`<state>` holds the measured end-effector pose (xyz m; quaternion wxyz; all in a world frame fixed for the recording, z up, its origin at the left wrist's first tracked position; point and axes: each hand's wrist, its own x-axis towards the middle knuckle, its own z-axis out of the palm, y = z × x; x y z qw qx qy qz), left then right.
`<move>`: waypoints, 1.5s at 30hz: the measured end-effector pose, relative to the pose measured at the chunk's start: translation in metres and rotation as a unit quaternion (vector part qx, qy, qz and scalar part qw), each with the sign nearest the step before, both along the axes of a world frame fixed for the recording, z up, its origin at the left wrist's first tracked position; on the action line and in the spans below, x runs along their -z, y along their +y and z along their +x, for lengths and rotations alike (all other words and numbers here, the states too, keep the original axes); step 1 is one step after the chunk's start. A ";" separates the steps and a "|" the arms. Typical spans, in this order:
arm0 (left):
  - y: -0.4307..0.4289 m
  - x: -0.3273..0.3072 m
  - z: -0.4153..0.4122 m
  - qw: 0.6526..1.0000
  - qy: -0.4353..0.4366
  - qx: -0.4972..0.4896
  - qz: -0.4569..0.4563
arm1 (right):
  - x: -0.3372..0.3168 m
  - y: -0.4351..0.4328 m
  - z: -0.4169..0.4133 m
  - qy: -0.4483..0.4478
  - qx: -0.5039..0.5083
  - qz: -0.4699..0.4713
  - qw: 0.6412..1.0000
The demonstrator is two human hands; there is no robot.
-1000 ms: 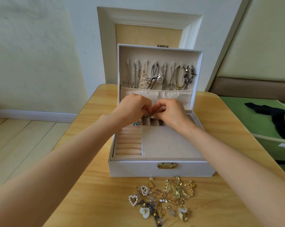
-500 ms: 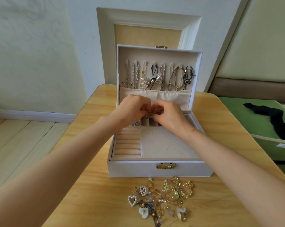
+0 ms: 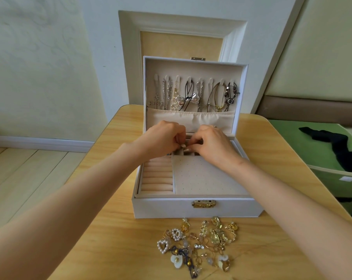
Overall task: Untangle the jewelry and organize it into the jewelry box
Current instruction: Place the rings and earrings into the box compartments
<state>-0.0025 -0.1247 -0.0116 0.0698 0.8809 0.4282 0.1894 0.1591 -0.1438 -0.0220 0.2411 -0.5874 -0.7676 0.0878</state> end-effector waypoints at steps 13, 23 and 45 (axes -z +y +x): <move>-0.004 -0.004 0.004 0.988 0.113 -0.067 0.080 | -0.002 -0.001 -0.002 -0.024 -0.012 0.005 1.000; -0.026 -0.009 -0.003 0.994 0.057 -0.045 0.086 | -0.016 -0.022 -0.001 -0.016 0.011 0.072 0.997; -0.148 0.027 -0.038 0.982 0.136 0.115 0.061 | 0.027 -0.155 0.005 -0.004 -0.134 -0.071 0.988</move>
